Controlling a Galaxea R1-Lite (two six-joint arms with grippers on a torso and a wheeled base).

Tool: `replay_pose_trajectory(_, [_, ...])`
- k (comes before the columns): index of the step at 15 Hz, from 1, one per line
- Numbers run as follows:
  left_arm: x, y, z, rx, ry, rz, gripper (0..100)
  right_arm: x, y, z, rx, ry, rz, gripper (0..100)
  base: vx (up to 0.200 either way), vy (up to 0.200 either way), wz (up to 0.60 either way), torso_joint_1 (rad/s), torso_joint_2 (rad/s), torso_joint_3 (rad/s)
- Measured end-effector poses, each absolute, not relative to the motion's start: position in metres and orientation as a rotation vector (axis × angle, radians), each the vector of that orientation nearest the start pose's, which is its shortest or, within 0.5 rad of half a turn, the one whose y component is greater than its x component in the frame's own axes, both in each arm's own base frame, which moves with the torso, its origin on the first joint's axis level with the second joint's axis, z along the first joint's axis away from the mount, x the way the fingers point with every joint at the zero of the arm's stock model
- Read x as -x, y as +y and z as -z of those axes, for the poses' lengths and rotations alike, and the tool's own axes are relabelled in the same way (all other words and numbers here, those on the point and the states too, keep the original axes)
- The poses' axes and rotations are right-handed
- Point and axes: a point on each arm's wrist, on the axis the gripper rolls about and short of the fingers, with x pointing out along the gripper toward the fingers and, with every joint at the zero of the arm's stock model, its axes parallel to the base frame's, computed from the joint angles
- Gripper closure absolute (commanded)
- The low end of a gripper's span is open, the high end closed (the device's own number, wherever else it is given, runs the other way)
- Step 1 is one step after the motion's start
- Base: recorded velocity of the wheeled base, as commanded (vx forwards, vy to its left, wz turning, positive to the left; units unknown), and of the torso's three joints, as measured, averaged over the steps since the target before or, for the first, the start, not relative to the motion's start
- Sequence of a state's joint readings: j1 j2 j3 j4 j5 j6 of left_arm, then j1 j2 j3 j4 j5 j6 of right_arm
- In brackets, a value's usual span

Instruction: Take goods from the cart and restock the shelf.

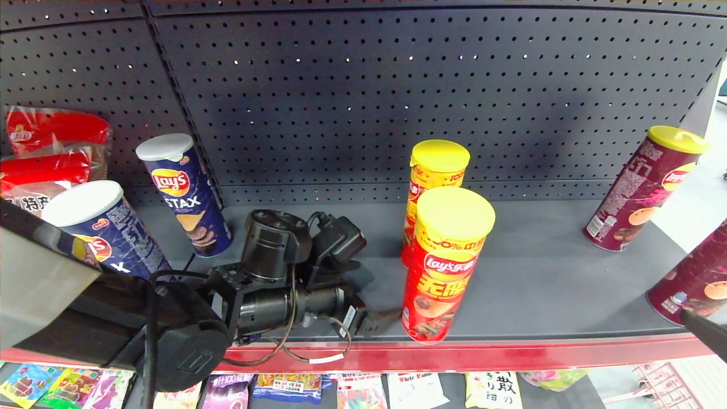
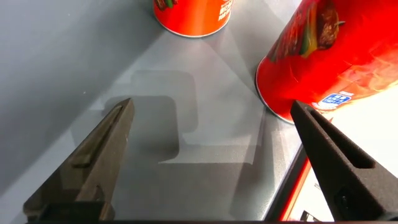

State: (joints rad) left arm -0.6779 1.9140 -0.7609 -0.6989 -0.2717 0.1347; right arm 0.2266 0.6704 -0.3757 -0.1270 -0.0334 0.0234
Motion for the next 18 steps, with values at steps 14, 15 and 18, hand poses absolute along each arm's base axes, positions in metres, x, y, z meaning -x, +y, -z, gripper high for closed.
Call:
replay_pose_trajectory(14, [-0.227,-0.178,-0.131,-0.2,0.369,0.919,0,-0.056,0.012,-0.186,0.001,0.192,-0.197,0,0.0,0.0,0.0,0.0,0.0,0.0])
replay_pose_trajectory(15, [-0.221,-0.169,-0.134,-0.196,0.367,0.905,0,-0.056,0.012,-0.185,0.002,0.195,-0.196,0,0.0,0.0,0.0,0.0,0.0,0.0])
replay_pose_trajectory(18, [-0.197,-0.138,-0.14,-0.187,0.379,0.862,0,-0.055,0.012,-0.176,0.007,0.223,-0.196,0,0.0,0.0,0.0,0.0,0.0,0.0])
